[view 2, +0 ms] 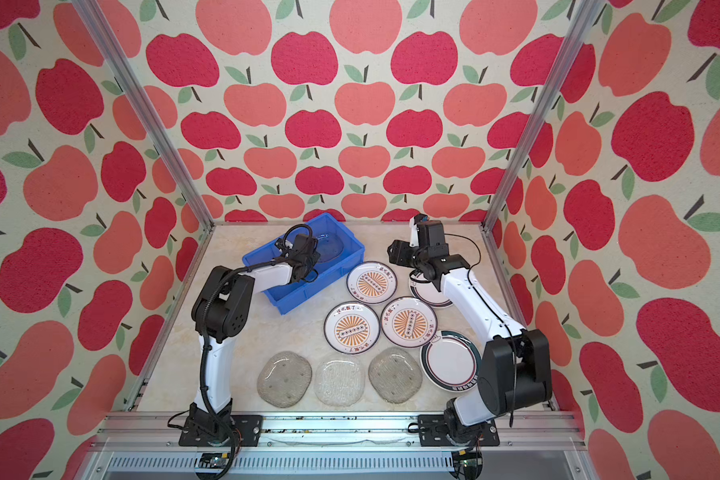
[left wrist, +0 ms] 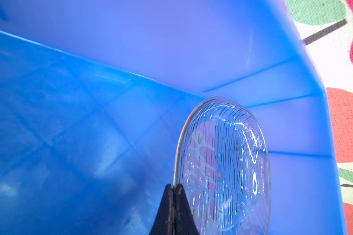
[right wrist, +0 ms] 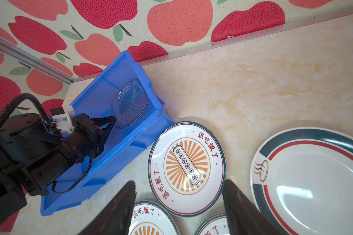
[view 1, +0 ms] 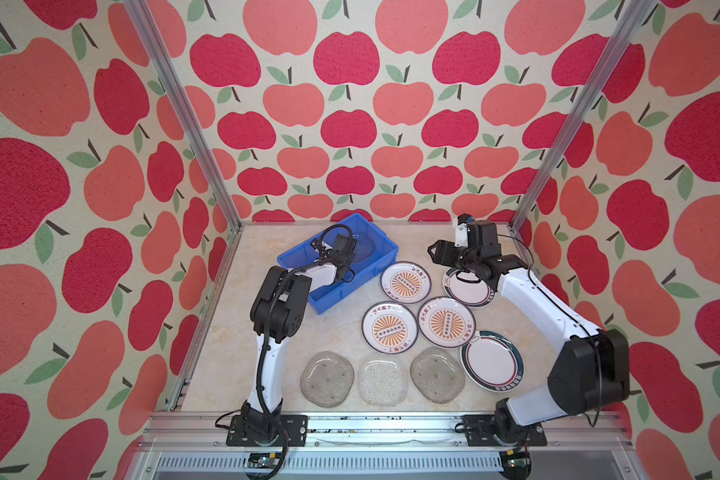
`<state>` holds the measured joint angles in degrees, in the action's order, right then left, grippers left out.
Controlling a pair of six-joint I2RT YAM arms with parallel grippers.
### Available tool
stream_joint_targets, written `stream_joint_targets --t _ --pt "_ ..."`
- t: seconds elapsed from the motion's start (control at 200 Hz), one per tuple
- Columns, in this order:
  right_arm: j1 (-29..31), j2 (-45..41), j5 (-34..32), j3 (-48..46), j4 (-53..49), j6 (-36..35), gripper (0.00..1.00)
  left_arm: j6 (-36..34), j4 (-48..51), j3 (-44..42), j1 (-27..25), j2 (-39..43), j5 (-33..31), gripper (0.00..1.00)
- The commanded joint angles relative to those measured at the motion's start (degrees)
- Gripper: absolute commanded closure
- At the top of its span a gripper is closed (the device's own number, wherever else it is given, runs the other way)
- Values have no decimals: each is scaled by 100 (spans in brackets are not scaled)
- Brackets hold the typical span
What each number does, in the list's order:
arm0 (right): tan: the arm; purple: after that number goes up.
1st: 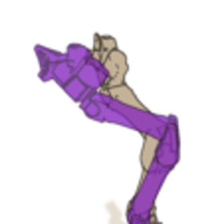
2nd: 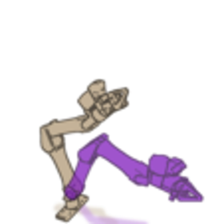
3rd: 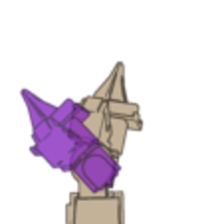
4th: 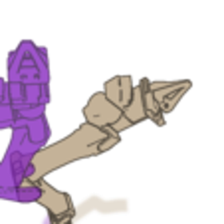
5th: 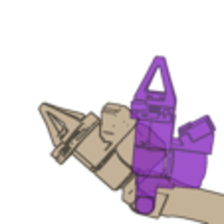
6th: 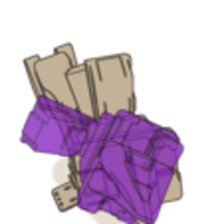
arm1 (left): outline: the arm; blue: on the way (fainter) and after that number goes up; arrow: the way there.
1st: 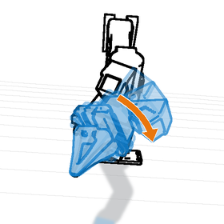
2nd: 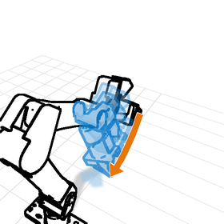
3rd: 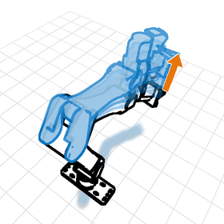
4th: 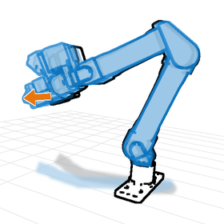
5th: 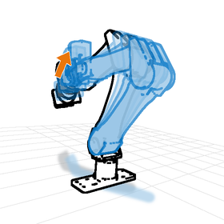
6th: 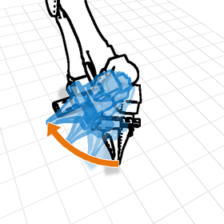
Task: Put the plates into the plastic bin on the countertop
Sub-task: 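Open the left gripper and withdraw it from the bin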
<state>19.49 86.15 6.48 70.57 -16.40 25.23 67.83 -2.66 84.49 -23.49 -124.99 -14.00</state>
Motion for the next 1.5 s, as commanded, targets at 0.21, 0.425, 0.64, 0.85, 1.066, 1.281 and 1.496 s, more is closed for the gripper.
stream_joint_targets --t 0.21,0.425,0.64,0.85,1.066,1.281,1.496 --pt "2 -37 104 115 -48 87 28 -13 -186 108 107 -140 283 92" --pt "11 -96 74 115 -91 109 26 -16 -186 178 107 -149 372 78" --pt "20 -163 73 163 -150 63 26 -209 -244 96 124 62 304 55" --pt "37 -172 202 427 -308 -66 25 -915 -34 177 142 607 -58 1" --pt "175 -166 325 548 -517 -223 25 -2340 74 426 -36 1444 -542 1" --pt "430 -289 433 118 -604 -328 26 -4057 925 423 -456 2765 -77 1" --pt "477 -726 718 -652 -621 -288 26 -3738 1445 -1489 -721 4505 2080 1"
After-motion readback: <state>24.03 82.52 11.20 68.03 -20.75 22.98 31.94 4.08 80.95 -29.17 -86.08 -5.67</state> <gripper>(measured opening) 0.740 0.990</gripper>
